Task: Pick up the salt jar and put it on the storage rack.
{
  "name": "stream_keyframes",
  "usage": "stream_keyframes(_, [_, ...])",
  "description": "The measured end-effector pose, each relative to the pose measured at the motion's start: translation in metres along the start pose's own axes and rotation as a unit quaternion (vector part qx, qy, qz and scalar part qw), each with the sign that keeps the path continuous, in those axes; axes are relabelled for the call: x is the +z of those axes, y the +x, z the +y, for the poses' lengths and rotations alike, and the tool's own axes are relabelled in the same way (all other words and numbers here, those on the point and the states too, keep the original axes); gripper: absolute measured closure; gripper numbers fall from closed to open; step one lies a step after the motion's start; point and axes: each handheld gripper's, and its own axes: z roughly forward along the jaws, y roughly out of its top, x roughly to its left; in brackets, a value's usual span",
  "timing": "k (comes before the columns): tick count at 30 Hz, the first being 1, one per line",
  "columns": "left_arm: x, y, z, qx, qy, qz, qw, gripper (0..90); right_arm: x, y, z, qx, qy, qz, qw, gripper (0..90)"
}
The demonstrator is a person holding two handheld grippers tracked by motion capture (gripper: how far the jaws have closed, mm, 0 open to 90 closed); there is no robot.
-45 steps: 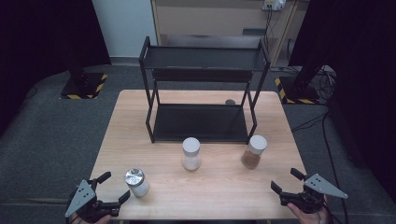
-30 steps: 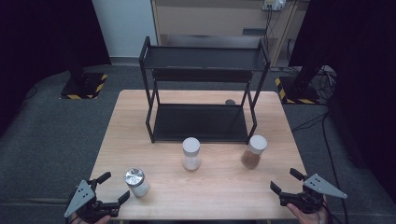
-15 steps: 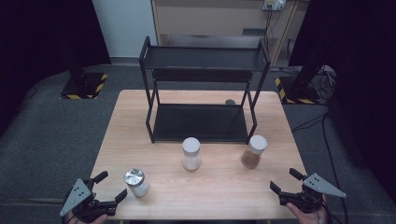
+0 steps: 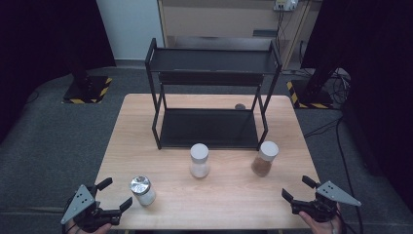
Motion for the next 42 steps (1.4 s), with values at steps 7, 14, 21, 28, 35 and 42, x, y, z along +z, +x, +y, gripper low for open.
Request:
stream_keyframes(7, [0.007,0.000,0.012,0.005,0.016,-0.004,0.9998,0.8,0.000,0.000,0.000,0.001,0.000,0.001,1.0000,5.3])
stream_keyframes(14, [0.020,0.002,0.017,0.003,0.036,-0.009,0.9993,1.0,0.000,-0.001,-0.001,0.001,-0.002,0.002,1.0000,5.3])
stream_keyframes(21, [0.029,0.002,0.017,0.006,0.046,-0.012,0.9988,1.2,-0.001,-0.001,-0.001,0.001,-0.003,0.001,1.0000,5.3])
stream_keyframes(28, [0.039,0.000,0.019,0.015,0.052,-0.018,0.9984,2.0,-0.001,-0.001,-0.001,0.001,-0.003,0.001,1.0000,5.3])
stream_keyframes(35, [0.050,0.002,0.019,0.013,0.061,-0.028,0.9976,3.9,-0.001,-0.001,-0.001,0.001,-0.003,0.001,1.0000,5.3])
stream_keyframes(42, [0.058,0.004,0.019,0.016,0.067,-0.034,0.9970,7.0,-0.001,-0.001,-0.001,0.001,-0.003,0.001,1.0000,5.3])
